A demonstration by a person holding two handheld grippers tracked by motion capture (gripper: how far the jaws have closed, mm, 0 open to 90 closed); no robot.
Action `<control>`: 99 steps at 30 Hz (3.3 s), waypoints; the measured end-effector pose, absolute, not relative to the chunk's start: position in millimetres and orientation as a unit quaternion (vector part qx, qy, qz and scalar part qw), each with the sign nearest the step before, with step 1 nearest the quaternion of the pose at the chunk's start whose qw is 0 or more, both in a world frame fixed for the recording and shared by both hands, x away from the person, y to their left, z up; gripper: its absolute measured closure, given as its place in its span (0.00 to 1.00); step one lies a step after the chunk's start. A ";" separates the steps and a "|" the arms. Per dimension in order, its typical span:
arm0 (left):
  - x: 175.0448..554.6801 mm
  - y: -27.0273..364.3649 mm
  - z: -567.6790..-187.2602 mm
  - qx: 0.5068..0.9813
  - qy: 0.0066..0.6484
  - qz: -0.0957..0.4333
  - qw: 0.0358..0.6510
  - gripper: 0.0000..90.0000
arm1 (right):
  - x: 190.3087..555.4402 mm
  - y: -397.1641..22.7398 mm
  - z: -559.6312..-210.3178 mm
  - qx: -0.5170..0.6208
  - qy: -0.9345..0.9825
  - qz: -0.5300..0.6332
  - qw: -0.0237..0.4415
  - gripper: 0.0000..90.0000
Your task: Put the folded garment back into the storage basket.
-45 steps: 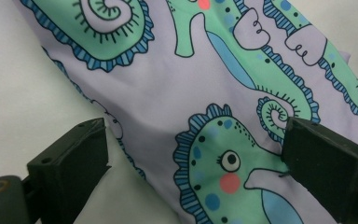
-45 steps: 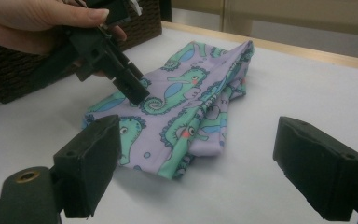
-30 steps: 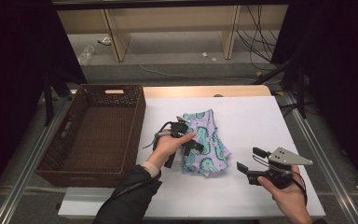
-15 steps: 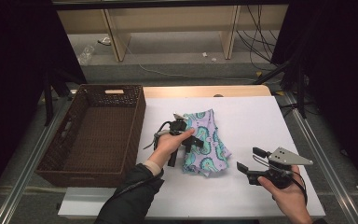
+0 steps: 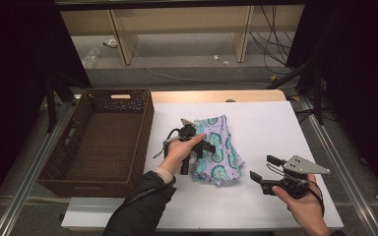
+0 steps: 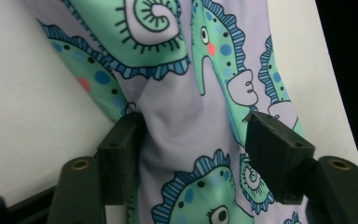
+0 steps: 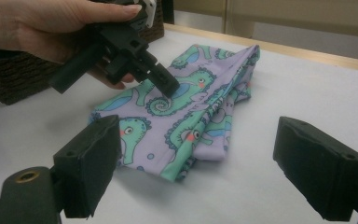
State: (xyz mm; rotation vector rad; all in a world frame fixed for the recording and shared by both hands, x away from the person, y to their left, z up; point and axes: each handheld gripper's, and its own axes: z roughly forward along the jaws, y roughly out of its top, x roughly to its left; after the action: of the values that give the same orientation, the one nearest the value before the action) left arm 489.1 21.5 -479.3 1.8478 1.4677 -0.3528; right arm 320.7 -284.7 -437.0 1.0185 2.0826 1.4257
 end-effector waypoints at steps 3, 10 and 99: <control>488.6 21.7 -479.2 0.716 0.581 -0.133 0.364 0.48 | 320.8 -284.1 -437.1 0.367 0.749 0.512 0.207 0.18; 488.8 24.2 -480.1 0.700 0.601 -0.138 0.360 0.55 | 320.9 -283.9 -437.3 0.367 0.749 0.511 0.207 0.18; 479.1 22.0 -403.3 0.698 0.522 -0.140 0.470 0.83 | 320.4 -284.9 -438.6 0.371 0.751 0.506 0.206 0.18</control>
State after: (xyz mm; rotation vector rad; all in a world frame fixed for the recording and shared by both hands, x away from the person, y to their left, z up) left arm 479.1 22.0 -403.3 1.7105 1.2800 -0.3442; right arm 320.4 -284.9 -438.6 1.0324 2.0934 1.4086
